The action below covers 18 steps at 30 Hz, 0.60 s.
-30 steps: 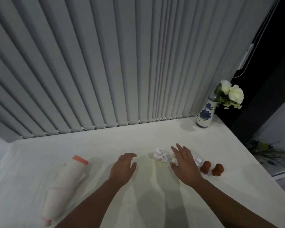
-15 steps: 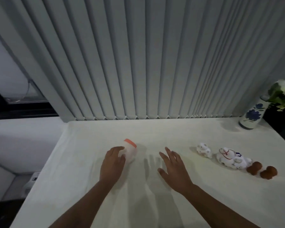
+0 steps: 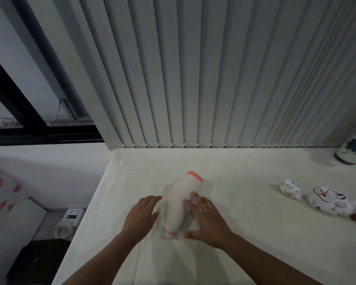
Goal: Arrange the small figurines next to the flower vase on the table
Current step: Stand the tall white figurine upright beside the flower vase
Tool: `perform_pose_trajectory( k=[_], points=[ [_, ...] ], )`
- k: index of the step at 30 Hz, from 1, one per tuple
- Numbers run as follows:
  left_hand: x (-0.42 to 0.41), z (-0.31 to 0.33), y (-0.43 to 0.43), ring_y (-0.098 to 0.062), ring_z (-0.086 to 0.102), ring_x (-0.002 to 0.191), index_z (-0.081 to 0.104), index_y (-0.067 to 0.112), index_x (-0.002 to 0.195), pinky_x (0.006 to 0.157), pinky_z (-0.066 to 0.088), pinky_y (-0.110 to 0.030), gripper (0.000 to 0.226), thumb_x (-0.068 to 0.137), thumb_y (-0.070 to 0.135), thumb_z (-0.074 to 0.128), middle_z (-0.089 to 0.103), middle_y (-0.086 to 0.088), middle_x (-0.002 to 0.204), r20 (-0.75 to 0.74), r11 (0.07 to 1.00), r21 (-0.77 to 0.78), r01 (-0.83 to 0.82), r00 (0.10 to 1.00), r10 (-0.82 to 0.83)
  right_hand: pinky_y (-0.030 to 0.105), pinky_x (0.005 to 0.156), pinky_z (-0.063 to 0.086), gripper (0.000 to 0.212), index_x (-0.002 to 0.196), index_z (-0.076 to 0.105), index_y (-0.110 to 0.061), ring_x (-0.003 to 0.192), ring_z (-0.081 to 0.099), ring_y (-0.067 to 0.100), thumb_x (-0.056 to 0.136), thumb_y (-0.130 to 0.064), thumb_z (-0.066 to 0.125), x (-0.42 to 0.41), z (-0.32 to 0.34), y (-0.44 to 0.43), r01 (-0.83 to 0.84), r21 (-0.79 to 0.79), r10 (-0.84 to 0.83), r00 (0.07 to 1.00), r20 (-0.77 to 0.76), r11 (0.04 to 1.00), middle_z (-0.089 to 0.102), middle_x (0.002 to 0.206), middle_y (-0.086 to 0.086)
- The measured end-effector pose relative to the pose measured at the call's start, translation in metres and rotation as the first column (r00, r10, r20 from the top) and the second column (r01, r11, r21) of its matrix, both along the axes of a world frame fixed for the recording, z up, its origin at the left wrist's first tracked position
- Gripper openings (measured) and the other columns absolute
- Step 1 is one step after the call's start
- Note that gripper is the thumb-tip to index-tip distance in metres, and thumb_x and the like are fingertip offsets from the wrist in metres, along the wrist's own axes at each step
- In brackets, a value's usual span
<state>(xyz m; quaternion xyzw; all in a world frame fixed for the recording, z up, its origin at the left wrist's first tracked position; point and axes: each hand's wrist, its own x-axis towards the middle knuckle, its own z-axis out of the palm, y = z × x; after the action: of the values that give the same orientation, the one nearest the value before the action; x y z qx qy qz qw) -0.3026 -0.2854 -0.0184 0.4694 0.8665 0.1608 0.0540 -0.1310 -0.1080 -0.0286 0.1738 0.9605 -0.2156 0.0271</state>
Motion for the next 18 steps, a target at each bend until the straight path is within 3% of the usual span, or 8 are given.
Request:
perform_pose_trajectory(
  k=[7,11,18],
  points=[
    [-0.007,-0.014,-0.002,-0.014,0.036,0.135,0.017,0.034,0.146,0.108,0.037,-0.029,0.083,0.080,0.047,0.064,0.035,0.007,0.150,0.043,0.975,-0.142,0.169,0.985,-0.165,0.043,0.120,0.015,0.114,0.148,0.000,-0.039,0.147,0.001,0.022,0.055,-0.093,0.037,-0.007,0.001,-0.008,0.009,-0.049,-0.008,1.000,0.012,0.999,-0.016,0.160,-0.006],
    [-0.013,-0.018,-0.001,-0.015,0.031,0.139,0.006,0.036,0.148,0.111,0.032,-0.030,0.092,0.077,0.056,0.062,0.027,0.005,0.155,0.050,0.967,-0.164,0.196,0.981,-0.190,0.038,0.119,0.018,0.109,0.147,-0.004,-0.042,0.147,0.002,0.016,0.063,-0.085,0.050,-0.015,-0.005,-0.012,0.023,-0.122,-0.024,1.000,-0.010,0.992,-0.024,0.156,-0.012],
    [-0.019,-0.026,0.003,-0.013,0.027,0.142,-0.002,0.036,0.147,0.114,0.027,-0.029,0.102,0.072,0.066,0.060,0.018,0.008,0.159,0.095,0.968,-0.132,0.212,0.975,-0.201,0.035,0.115,0.030,0.091,0.146,-0.009,-0.043,0.147,0.011,0.017,0.081,-0.066,0.052,-0.032,-0.007,-0.017,-0.027,-0.155,0.020,0.999,-0.045,0.988,-0.033,0.150,-0.020]
  ],
)
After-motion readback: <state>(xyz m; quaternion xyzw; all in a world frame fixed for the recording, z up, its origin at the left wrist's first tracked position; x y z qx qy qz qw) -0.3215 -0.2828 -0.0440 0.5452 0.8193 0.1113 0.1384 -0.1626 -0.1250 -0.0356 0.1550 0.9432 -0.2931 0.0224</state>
